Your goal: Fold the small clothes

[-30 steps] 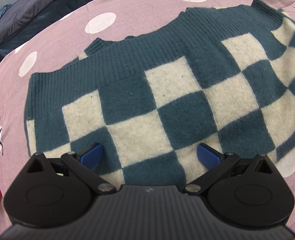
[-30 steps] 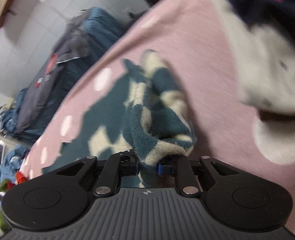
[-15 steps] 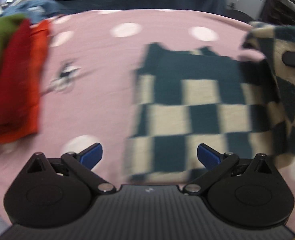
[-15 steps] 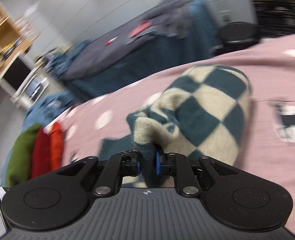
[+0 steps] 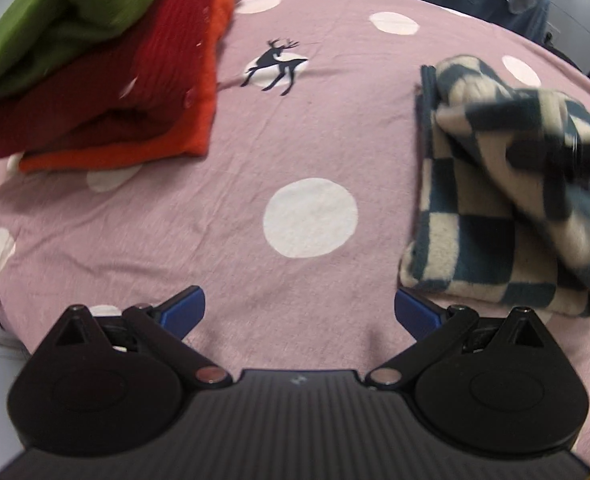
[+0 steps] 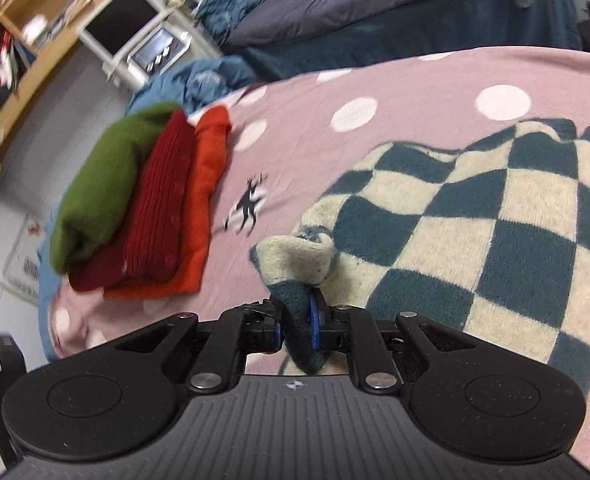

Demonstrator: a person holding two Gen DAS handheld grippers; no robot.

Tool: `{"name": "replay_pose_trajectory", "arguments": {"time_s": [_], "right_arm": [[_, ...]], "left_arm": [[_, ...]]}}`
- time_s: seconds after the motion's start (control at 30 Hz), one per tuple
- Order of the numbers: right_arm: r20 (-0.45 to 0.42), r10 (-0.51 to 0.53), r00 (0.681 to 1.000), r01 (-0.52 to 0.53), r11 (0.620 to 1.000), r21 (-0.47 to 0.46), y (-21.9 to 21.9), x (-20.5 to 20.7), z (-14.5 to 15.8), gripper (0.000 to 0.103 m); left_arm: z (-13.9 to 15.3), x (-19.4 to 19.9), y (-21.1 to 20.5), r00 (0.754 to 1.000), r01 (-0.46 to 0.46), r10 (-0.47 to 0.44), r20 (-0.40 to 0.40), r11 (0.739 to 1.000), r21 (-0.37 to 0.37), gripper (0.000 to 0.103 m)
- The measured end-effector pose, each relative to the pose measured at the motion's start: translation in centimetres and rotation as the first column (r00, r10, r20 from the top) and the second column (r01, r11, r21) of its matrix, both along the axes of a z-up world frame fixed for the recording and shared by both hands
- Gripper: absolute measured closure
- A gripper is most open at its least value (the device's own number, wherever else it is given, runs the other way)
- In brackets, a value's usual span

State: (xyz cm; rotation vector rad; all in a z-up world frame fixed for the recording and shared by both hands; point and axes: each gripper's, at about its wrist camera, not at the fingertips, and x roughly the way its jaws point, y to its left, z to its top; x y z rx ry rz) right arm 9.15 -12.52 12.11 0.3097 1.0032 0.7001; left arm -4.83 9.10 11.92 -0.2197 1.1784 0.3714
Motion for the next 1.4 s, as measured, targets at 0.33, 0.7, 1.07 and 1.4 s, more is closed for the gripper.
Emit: {"name": "replay_pose_trajectory", "arguments": {"time_s": [0.33, 0.7, 1.07, 1.4], "right_arm": [[-0.062, 0.106, 0.992, -0.115, 0.982, -0.150, -0.1, -2.2, -2.6, 0.051], [0.065, -0.059, 0.996, 0.067, 0.988, -0.141, -5.8, -5.2, 0.7, 0.052], [0.064, -0.162, 0.985, 0.174, 0.935, -0.308, -8.4, -3.9, -1.6, 0.052], [0.008, -0.149, 0.989, 0.143, 0.936, -0.321, -8.0, -4.0, -2.7, 0.042]], "left_arm": [[2.7, 2.4, 1.8, 0.991, -0.033, 0.038, 0.124, 0.999, -0.043, 0.000], [4.0, 6.4, -4.5, 0.966, 0.183, -0.178, 0.186, 0.983, -0.011, 0.000], [-2.8, 6.4, -4.9, 0.982, 0.187, -0.187, -0.003, 0.982, -0.026, 0.000], [-3.9, 6.7, -3.7, 0.980, 0.196, -0.198, -0.014, 0.976, -0.095, 0.000]]}}
